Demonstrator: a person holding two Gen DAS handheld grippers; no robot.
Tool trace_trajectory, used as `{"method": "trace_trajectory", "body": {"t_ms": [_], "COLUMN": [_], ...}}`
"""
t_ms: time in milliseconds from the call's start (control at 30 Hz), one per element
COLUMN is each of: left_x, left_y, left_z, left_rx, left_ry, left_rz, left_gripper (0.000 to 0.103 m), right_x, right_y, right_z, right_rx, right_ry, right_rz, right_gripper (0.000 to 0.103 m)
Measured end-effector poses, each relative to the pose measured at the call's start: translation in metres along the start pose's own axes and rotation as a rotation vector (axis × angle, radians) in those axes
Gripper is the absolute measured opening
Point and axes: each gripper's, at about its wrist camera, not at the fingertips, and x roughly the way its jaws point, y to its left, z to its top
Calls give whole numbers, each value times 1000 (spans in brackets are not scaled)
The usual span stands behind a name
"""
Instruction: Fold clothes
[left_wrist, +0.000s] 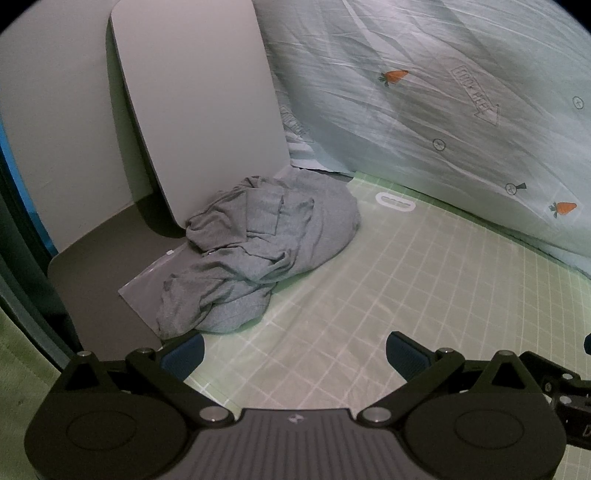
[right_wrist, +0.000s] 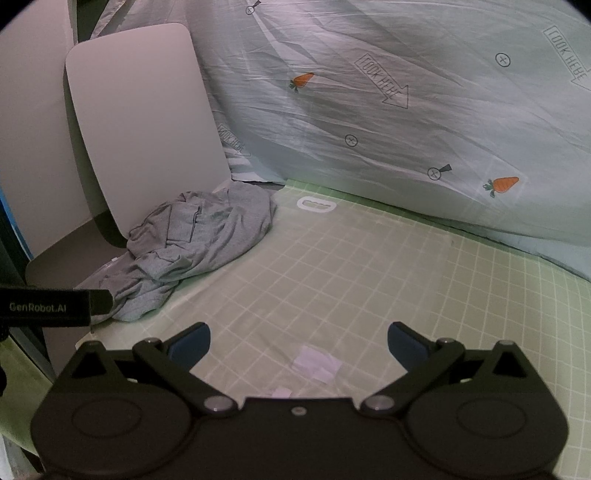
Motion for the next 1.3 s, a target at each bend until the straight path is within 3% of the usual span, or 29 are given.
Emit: {"method": "trace_trajectory", "body": {"t_ms": [967,1300], "left_x": [3,19], "left_y": [0,5], "left_z": [-1,0], "left_rx": [19,-5], "left_ry": [10,82], "left_rz": [-4,-80], "left_gripper": [103,103], "right_x": [1,7], "right_y": [0,0], "right_z": [-2,-5], "right_rx": [16,15], "right_ry": [14,-17], "right_rz": [-2,-15], "right_gripper": [103,103]}}
